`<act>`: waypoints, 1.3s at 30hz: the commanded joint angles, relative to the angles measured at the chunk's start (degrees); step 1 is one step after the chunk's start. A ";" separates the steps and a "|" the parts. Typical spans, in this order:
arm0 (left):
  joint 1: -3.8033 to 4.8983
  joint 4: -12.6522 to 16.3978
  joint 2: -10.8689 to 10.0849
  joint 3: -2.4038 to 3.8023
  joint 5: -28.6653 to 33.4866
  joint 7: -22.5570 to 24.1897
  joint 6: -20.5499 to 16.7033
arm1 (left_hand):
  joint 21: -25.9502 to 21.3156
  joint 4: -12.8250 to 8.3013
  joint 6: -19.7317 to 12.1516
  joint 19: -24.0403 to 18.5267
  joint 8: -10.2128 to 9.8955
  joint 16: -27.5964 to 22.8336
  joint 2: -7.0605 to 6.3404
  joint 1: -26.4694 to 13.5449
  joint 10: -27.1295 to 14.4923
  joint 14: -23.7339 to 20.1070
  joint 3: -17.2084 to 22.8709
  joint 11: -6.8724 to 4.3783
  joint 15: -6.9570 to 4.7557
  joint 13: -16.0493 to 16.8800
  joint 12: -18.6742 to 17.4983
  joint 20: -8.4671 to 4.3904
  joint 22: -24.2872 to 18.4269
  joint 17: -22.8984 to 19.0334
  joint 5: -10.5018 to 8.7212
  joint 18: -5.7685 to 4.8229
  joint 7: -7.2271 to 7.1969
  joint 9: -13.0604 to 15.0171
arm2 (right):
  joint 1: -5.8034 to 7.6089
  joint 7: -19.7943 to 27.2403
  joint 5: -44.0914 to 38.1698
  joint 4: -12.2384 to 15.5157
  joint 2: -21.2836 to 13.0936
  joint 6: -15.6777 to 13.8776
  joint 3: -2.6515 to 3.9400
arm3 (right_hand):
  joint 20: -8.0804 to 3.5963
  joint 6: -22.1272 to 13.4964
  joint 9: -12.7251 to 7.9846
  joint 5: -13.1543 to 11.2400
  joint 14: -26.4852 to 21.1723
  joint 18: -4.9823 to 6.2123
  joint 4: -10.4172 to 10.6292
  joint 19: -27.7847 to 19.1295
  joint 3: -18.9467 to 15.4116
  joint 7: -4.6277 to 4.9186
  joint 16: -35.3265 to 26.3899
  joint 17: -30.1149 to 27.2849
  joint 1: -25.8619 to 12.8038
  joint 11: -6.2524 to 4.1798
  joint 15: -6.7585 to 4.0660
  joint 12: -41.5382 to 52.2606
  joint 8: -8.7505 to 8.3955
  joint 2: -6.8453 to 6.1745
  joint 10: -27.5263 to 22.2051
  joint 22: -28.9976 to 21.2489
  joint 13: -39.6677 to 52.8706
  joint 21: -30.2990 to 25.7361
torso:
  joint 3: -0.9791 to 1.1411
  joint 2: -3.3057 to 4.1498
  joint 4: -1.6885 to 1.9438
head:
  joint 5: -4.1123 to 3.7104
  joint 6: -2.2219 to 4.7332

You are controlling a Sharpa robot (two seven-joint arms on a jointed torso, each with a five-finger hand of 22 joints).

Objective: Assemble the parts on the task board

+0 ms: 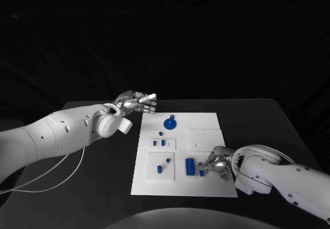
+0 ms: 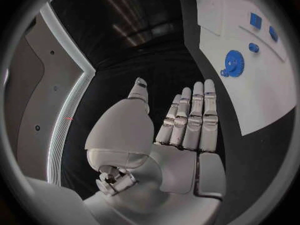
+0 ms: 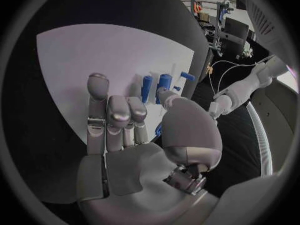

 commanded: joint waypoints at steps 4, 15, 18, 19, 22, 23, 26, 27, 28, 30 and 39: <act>-0.01 0.00 0.02 0.03 -0.24 0.29 0.88 | 0.33 -0.22 -0.35 -0.21 -0.18 -0.22 0.39 -0.21 0.07 -0.30 -0.14 0.20 -0.09 0.06 0.00 0.36 0.03 0.09 0.05 0.46 0.05 -0.07 | -0.08 1.10 2.61 0.60 -0.48 0.45 -0.01 | -0.20 0.48 0.04 -0.10 -0.07 -0.30 0.56 2.44 0.16 -0.08 -0.26 0.07 0.29 0.17 -0.40 -0.12 0.26 -0.02 0.11 -0.13 0.11 0.37 | -0.02 -0.04 -0.10 | -0.02 -0.10; -0.01 -0.07 -0.11 0.00 -0.28 0.16 0.91 | 0.33 -0.22 -0.35 -0.21 -0.18 -0.22 0.39 -0.21 0.07 -0.30 -0.14 0.20 -0.09 0.06 0.00 0.36 0.03 0.09 0.05 0.46 0.05 -0.07 | -0.08 0.93 4.74 0.56 -1.68 1.36 0.20 | -0.21 0.50 0.03 -0.10 -0.05 -0.29 -0.84 2.43 0.84 -0.09 -0.28 0.20 0.70 0.16 -0.42 -0.07 0.27 0.41 0.15 -0.25 0.28 0.62 | 0.00 -0.02 -0.01 | -0.16 -0.04; -0.01 -0.08 -0.14 -0.02 -0.31 0.09 0.96 | 0.33 -0.22 -0.35 -0.21 -0.18 -0.22 0.39 -0.21 0.07 -0.30 -0.14 0.20 -0.09 0.06 0.00 0.36 0.03 0.09 0.05 0.46 0.05 -0.07 | -0.08 1.01 4.65 0.44 -1.97 2.36 0.24 | -0.21 0.57 0.21 -0.10 -0.05 -0.31 -3.83 2.39 1.05 -0.18 -0.31 0.20 3.29 0.09 -0.44 -0.12 0.32 0.18 0.14 -0.33 0.27 0.56 | -0.01 -0.01 0.02 | -0.17 -0.05; -0.01 -0.09 -0.15 -0.03 -0.32 0.08 0.97 | 0.33 -0.22 -0.35 -0.21 -0.18 -0.22 0.39 -0.21 0.07 -0.30 -0.14 0.20 -0.09 0.06 0.00 0.36 0.03 0.09 0.05 0.46 0.05 -0.07 | -0.08 1.04 4.63 0.42 -2.05 2.76 0.25 | -0.22 0.60 0.24 -0.11 -0.04 -0.33 -4.65 2.40 0.86 -0.19 -0.31 0.21 3.74 0.09 -0.44 -0.14 0.30 0.31 0.13 -0.29 0.27 0.65 | -0.01 -0.01 0.01 | -0.14 -0.09; -0.01 -0.10 -0.17 -0.05 -0.33 0.05 0.98 | 0.35 -0.12 -0.37 -0.22 -0.18 -0.21 0.42 -0.08 0.07 -0.28 -0.04 0.20 -0.10 0.07 0.01 0.37 0.02 0.10 0.08 0.46 0.05 -0.07 | -0.08 1.16 4.59 0.38 -2.15 3.69 0.27 | -0.19 0.67 0.19 -0.07 -0.05 -0.38 -7.37 2.37 0.56 -0.37 -0.38 0.19 5.38 0.03 -0.43 -0.21 0.27 0.67 0.11 -0.32 0.25 0.64 | 0.00 -0.01 -0.02 | -0.11 -0.12; -0.01 -0.10 -0.16 -0.06 -0.33 0.05 0.98 | 0.35 -0.12 -0.37 -0.22 -0.18 -0.21 0.42 -0.08 0.07 -0.28 -0.04 0.20 -0.10 0.07 0.01 0.37 0.02 0.10 0.08 0.46 0.05 -0.07 | -0.08 1.19 4.58 0.36 -2.13 3.85 0.27 | -0.20 0.73 0.11 -0.09 -0.06 -0.40 -7.98 2.34 0.37 -0.27 -0.41 0.17 5.56 0.08 -0.42 -0.19 0.24 0.86 0.12 -0.36 0.26 0.56 | 0.00 -0.02 -0.02 | -0.16 -0.09; -0.01 -0.10 -0.13 -0.07 -0.34 0.06 0.99 | 0.35 -0.12 -0.37 -0.22 -0.18 -0.21 0.42 -0.08 0.07 -0.28 -0.04 0.20 -0.10 0.07 0.01 0.37 0.02 0.10 0.08 0.46 0.05 -0.07 | -0.08 1.20 4.55 0.23 -1.97 4.21 0.28 | -0.21 0.78 -0.15 -0.10 -0.07 -0.43 -8.93 2.34 0.11 -0.33 -0.43 0.20 5.62 0.08 -0.43 -0.22 0.24 1.15 0.12 -0.37 0.25 0.54 | -0.02 0.01 0.01 | -0.22 -0.03; -0.01 -0.10 -0.11 -0.07 -0.34 0.06 1.00 | 0.35 -0.12 -0.37 -0.22 -0.18 -0.21 0.42 -0.08 0.07 -0.28 -0.04 0.20 -0.10 0.07 0.01 0.37 0.02 0.10 0.08 0.46 0.05 -0.07 | -0.08 1.18 4.50 0.16 -1.91 4.26 0.28 | -0.21 0.86 -0.39 -0.10 -0.07 -0.45 -9.48 2.32 -0.03 -0.36 -0.40 0.25 5.38 0.07 -0.43 -0.23 0.26 1.42 0.13 -0.40 0.25 0.46 | -0.03 0.01 0.02 | -0.24 -0.04; -0.01 -0.10 -0.10 -0.08 -0.34 0.06 1.00 | 0.35 -0.12 -0.37 -0.22 -0.18 -0.21 0.42 -0.08 0.07 -0.28 -0.04 0.20 -0.10 0.07 0.01 0.37 0.02 0.10 0.08 0.46 0.05 -0.07 | -0.08 1.16 4.44 0.11 -1.86 4.29 0.28 | -0.22 0.91 -0.41 -0.11 -0.05 -0.46 -9.58 2.34 0.04 -0.37 -0.39 0.25 5.40 0.06 -0.43 -0.22 0.26 1.45 0.14 -0.39 0.26 0.50 | -0.04 0.01 0.03 | -0.27 -0.04; -0.01 -0.08 -0.08 -0.08 -0.35 0.05 1.02 | 0.35 -0.12 -0.37 -0.22 -0.18 -0.21 0.42 -0.08 0.07 -0.28 -0.04 0.20 -0.10 0.07 0.01 0.37 0.02 0.10 0.08 0.46 0.05 -0.07 | -0.08 0.89 3.92 -0.18 -1.59 4.06 0.28 | -0.21 1.03 -0.46 -0.11 -0.02 -0.49 -9.98 2.36 0.25 -0.43 -0.36 0.29 5.67 0.04 -0.44 -0.16 0.26 1.65 0.18 -0.35 0.31 0.58 | -0.05 0.00 0.07 | -0.34 -0.04; -0.01 0.01 -0.16 -0.10 -0.35 0.00 1.01 | 0.35 -0.12 -0.37 -0.22 -0.18 -0.21 0.42 -0.08 0.07 -0.28 -0.04 0.20 -0.10 0.07 0.01 0.37 0.02 0.10 0.08 0.46 0.05 -0.07 | -0.08 -0.56 2.21 -1.62 -0.49 2.27 0.27 | -0.31 1.36 -0.33 -0.11 0.02 -0.67 -11.76 2.39 0.87 -0.73 -0.39 0.29 5.10 -0.11 -0.52 -0.12 0.26 3.79 0.33 -0.39 0.34 0.58 | -0.02 0.02 0.09 | -0.22 -0.06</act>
